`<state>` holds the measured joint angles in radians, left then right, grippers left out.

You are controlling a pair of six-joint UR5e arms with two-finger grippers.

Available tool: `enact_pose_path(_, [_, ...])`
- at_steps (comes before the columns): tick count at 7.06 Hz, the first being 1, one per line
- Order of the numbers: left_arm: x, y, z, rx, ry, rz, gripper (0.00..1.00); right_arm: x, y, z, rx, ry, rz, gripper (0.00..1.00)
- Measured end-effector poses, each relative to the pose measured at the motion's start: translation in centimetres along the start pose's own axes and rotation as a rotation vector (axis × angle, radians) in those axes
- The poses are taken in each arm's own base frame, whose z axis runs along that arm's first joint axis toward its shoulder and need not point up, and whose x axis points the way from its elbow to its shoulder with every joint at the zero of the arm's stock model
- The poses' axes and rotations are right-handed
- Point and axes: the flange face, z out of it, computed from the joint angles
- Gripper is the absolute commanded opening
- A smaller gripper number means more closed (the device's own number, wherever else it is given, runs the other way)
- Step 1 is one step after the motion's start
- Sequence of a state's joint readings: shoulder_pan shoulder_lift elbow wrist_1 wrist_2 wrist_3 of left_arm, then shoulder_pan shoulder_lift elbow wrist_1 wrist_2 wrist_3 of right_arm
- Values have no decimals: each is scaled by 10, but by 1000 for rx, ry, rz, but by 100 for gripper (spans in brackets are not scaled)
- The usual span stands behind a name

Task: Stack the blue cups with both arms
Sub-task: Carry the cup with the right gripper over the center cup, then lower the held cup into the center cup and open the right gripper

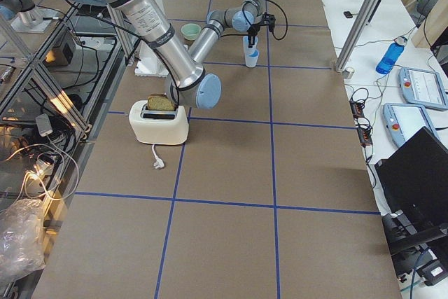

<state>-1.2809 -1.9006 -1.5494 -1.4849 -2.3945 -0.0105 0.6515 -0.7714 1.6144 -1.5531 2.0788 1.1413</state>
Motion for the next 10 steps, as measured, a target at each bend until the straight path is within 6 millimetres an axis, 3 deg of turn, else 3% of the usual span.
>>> enact_pose_path(4, [0,0,0,-1,0,0,98,2,-10,-2,23,10,-5,16])
enact_pose_path(10, [0,1,0,0,0,-2,98,-13,-24,3,23,18,0,18])
